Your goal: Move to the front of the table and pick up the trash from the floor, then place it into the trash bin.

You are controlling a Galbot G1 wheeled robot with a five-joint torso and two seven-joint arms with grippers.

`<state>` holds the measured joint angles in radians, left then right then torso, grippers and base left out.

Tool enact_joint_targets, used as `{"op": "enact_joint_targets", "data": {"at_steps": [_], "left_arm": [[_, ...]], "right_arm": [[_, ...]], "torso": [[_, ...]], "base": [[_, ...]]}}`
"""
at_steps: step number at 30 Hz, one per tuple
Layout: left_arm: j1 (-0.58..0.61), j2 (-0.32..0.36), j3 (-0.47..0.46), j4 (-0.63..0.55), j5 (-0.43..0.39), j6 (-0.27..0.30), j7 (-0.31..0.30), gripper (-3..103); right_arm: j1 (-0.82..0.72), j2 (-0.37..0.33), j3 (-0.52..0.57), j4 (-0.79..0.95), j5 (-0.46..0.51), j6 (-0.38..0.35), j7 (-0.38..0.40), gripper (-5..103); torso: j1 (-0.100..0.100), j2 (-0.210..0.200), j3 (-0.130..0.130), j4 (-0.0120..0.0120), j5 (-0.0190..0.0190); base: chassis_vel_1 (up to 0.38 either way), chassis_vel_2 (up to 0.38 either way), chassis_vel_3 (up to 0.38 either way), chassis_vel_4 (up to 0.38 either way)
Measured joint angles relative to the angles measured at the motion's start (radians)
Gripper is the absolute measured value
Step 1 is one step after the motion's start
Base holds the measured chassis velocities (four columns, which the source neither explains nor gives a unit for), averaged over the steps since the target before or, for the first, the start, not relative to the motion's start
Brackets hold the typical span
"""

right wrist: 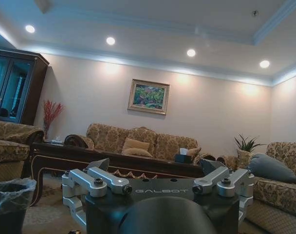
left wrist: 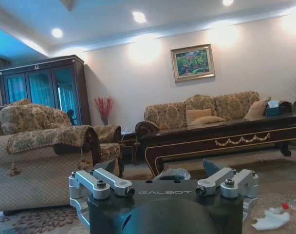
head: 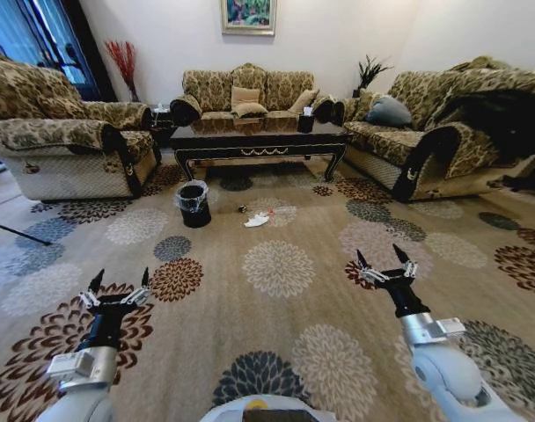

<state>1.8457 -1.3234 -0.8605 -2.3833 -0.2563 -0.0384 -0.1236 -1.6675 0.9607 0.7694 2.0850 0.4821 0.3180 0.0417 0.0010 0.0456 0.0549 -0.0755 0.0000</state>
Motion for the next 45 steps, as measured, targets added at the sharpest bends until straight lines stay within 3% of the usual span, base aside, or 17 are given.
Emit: {"op": "enact_joint_targets", "data": {"at_steps": [10, 22, 25, 28, 32, 45], "left_arm": [[-0.023, 0.009, 0.011, 0.037, -0.007, 0.000, -0.005, 100], [-0.007, 0.042, 0.039, 0.009, -0.092, 0.023, -0.035, 100], [-0.001, 0.022, 0.051, 0.008, -0.063, 0.011, -0.034, 100], [-0.011, -0.068, 0.086, 0.008, 0.011, -0.003, -0.030, 100], [-0.010, -0.115, 0.105, 0.008, 0.037, -0.004, -0.031, 100], [0.020, -0.157, 0.075, -0.008, 0.034, -0.006, -0.023, 100]], "right_arm": [[0.020, -0.012, -0.013, -0.054, -0.020, 0.016, 0.003, 100], [0.010, 0.021, 0.004, -0.115, -0.033, 0.044, -0.002, 100], [0.006, 0.035, 0.008, -0.120, -0.033, 0.056, -0.007, 100], [0.026, 0.050, -0.009, -0.138, -0.035, 0.083, -0.010, 100], [0.052, 0.066, -0.020, -0.140, -0.040, 0.083, -0.010, 100], [0.097, 0.103, -0.074, -0.130, -0.055, 0.079, -0.012, 100]], "torso": [[0.001, 0.002, 0.002, -0.0002, -0.0004], [0.002, 0.003, 0.003, -0.0001, -0.0001], [0.002, 0.003, 0.003, -0.0005, 0.0001], [0.001, 0.004, 0.003, -0.0001, 0.0000], [0.001, 0.004, 0.003, -0.0001, -0.0001], [0.001, 0.004, 0.004, 0.0002, 0.0003]], "base": [[-0.227, 0.225, 0.219, -0.203], [-0.321, 0.330, 0.334, -0.303], [-0.223, 0.204, 0.217, -0.188], [-0.085, 0.116, 0.106, -0.122], [-0.085, 0.088, 0.072, -0.089], [-0.271, 0.258, 0.279, -0.266]]}}
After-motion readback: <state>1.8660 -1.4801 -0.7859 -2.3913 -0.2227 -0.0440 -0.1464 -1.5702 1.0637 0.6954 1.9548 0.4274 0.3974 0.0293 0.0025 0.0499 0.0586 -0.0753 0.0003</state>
